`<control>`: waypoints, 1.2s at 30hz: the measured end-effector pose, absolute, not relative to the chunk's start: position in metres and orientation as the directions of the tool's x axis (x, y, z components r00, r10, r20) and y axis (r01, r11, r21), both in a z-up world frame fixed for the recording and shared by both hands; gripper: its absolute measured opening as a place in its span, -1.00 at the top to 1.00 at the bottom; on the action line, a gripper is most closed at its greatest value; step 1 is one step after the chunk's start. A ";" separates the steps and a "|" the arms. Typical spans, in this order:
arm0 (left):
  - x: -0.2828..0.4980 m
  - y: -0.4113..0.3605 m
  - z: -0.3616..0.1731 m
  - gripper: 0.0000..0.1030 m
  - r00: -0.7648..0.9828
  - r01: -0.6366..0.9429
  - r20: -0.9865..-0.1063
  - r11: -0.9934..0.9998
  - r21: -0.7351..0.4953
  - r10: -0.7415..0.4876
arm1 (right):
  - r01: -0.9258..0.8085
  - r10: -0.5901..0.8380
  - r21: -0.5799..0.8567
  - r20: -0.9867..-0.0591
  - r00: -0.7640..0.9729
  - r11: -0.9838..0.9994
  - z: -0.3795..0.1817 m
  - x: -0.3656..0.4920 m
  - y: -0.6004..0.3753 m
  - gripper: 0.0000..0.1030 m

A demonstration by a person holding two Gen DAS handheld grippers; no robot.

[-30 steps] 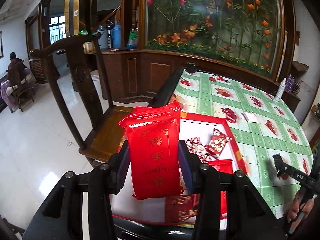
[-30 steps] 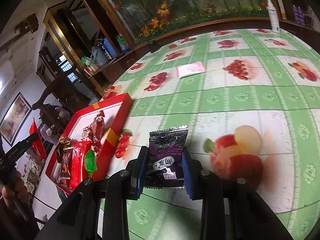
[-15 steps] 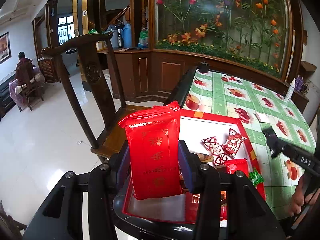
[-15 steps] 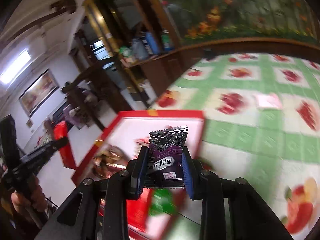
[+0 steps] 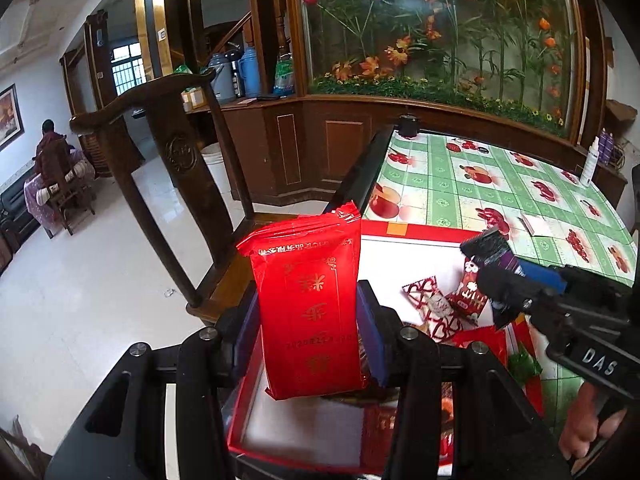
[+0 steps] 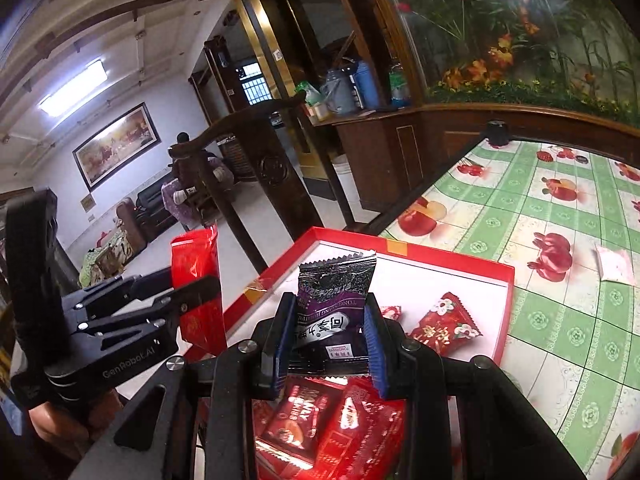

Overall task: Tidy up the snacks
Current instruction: 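Open both tools to drop the envelope and purple bag into the tray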

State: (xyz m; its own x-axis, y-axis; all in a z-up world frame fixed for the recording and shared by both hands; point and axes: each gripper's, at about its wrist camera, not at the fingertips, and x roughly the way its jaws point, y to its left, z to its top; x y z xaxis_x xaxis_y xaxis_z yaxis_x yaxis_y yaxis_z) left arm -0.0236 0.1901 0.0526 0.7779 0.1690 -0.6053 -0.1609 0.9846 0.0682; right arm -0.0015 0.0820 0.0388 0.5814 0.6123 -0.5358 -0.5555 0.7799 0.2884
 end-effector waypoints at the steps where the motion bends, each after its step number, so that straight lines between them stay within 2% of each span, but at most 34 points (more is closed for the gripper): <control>1: -0.022 0.188 0.053 0.14 0.779 -0.157 -0.604 0.985 0.071 0.167 | -0.551 0.611 0.293 -0.537 0.582 0.782 0.038 0.001 0.081 0.37; 17: 0.000 0.171 0.047 0.14 0.770 -0.159 -0.603 0.978 0.139 0.211 | -0.536 0.621 0.326 -0.519 0.588 0.779 0.029 0.010 0.073 0.34; 36: 0.015 0.150 0.037 0.14 0.747 -0.159 -0.611 0.962 0.220 0.263 | -0.513 0.574 0.278 -0.537 0.618 0.812 0.023 0.009 0.066 0.31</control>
